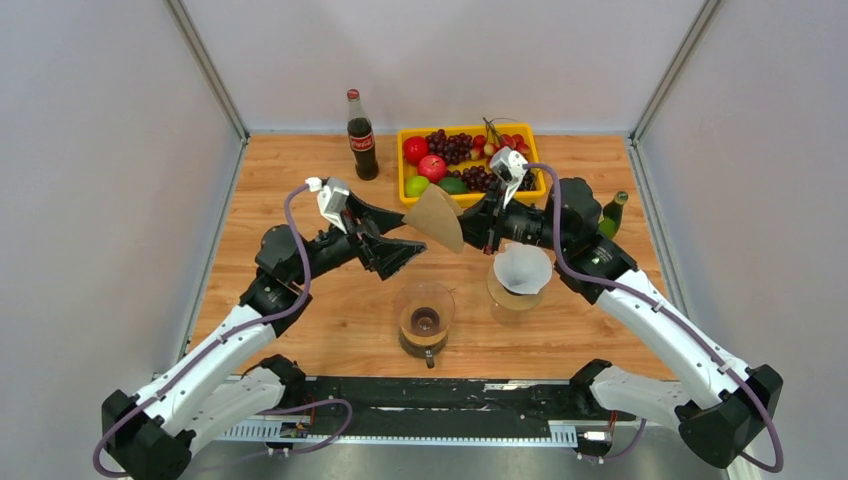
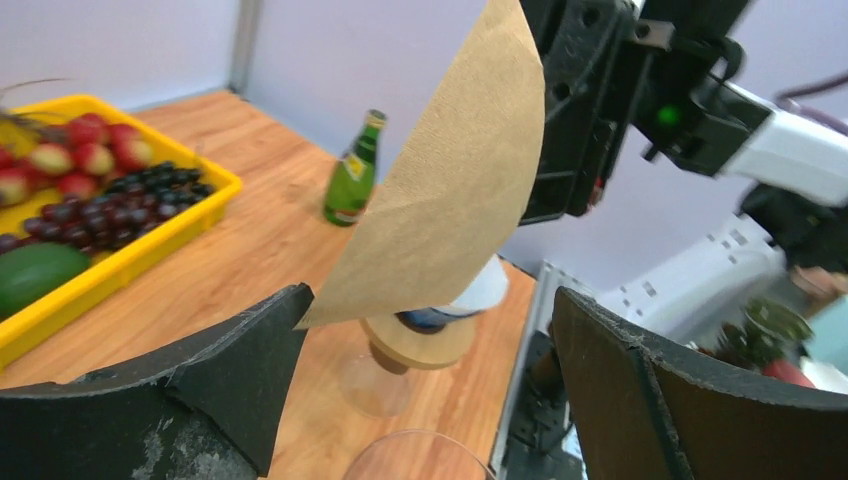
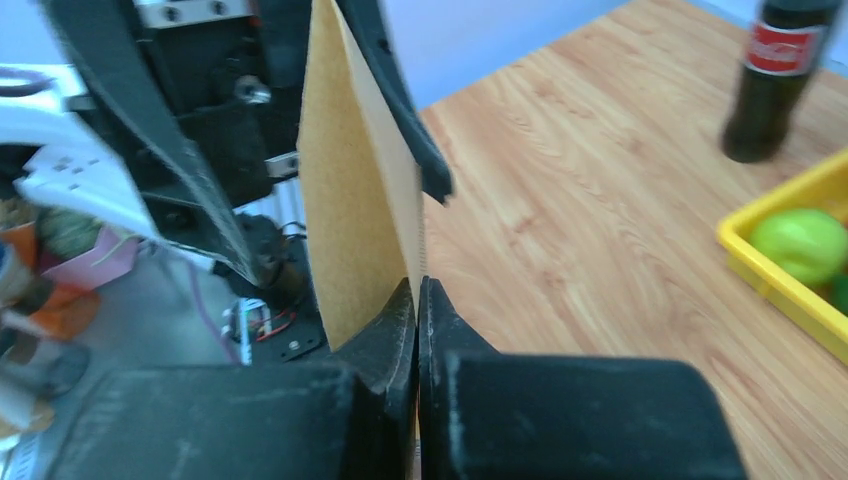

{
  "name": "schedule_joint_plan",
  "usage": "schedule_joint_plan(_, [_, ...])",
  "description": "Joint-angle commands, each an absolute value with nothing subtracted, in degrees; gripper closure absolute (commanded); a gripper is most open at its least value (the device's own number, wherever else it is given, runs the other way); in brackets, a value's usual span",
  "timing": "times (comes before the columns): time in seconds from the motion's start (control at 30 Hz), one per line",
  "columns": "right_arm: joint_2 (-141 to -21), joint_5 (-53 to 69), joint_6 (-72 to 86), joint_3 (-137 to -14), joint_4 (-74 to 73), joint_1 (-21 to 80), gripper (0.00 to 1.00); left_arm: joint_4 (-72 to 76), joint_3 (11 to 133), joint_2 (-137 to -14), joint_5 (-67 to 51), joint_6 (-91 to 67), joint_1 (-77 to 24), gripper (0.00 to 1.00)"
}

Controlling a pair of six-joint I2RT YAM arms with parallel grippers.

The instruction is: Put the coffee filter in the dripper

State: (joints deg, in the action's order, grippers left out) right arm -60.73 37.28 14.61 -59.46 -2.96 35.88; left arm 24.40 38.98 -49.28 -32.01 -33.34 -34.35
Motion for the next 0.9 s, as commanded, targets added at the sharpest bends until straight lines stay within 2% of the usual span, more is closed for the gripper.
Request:
schedule_joint_plan(0.0, [-61.22, 20.92, 11.20, -63.17, -6.73, 37.03, 1.00, 12.21, 43.56, -46.00, -18.34, -30.28, -34.04, 0.00])
schedule_joint_plan(0.13, [-64.20, -5.89, 6.63, -66.59, -11.60, 43.36, 1.00, 5.98, 47.02, -45.46, -8.91, -30.65, -34.06, 0.00])
schedule_joint_plan(0.23, [-66.92, -15.86, 4.22, -68.76, -12.56, 47.69, 1.00, 5.58, 49.91, -47.20, -6.21, -33.76, -34.14, 0.00])
schedule_joint_plan(0.43, [-70.61, -25.41, 3.94, -71.52, -12.72, 51.07, 1.00, 5.37, 56.28, -53.38, -7.04, -36.07, -34.94, 0.00])
schedule_joint_plan(0.87, [-74.79, -34.92, 3.88, -74.82, -13.44, 55.82, 1.00, 1.89, 63.69, -63.10, 6.02, -32.83, -42.59, 0.00])
